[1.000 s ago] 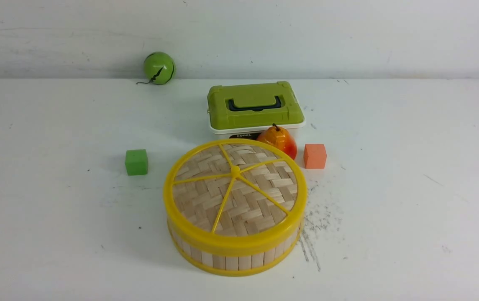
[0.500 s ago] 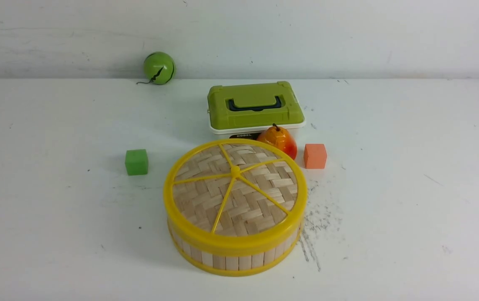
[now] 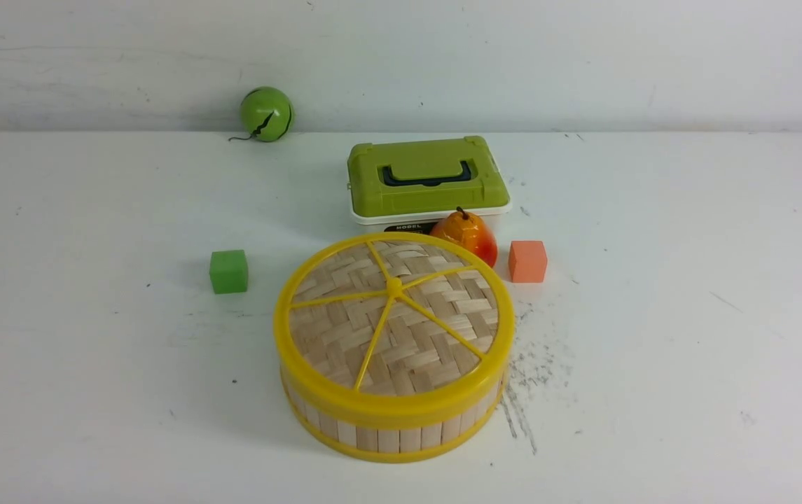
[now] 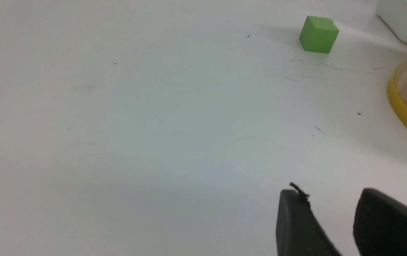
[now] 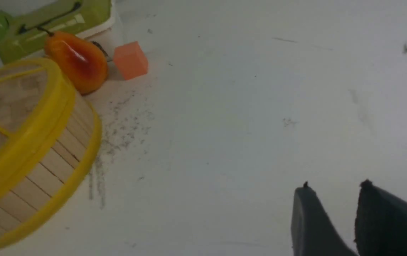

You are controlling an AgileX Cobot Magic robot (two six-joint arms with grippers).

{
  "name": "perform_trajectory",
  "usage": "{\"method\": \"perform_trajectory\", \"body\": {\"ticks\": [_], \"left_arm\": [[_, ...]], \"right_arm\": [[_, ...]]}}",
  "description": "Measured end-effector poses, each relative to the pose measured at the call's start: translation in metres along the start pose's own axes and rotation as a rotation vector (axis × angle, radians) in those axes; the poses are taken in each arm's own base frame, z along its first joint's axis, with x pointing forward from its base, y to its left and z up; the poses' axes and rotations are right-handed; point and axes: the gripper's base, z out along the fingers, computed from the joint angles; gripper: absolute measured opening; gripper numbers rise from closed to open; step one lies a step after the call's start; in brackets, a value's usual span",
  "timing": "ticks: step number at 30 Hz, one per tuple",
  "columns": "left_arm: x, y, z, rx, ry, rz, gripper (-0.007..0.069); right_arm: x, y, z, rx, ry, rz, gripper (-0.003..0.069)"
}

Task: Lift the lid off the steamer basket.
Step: Use the right arm to lift the lid of the steamer

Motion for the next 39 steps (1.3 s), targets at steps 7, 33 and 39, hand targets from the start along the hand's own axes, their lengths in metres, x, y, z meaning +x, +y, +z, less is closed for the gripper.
{"method": "perform_trajectory", "body": {"ticks": [7,33,39], "left_arm": [[0.0,0.0,0.0,0.0,0.0,0.0,0.0239],[0.0,0.0,0.0,0.0,0.0,0.0,0.0239],[0.0,0.0,0.0,0.0,0.0,0.0,0.0239]], "right_arm": [[0.005,0.013,0.0,-0.143,0.078,0.537,0.0209],[-0.135,0.1,0.01,-0.181,0.348,-0.392,-0.0021],[-0.176,0.132,0.058,-0.252,0.62,-0.573,-0.0015]]}}
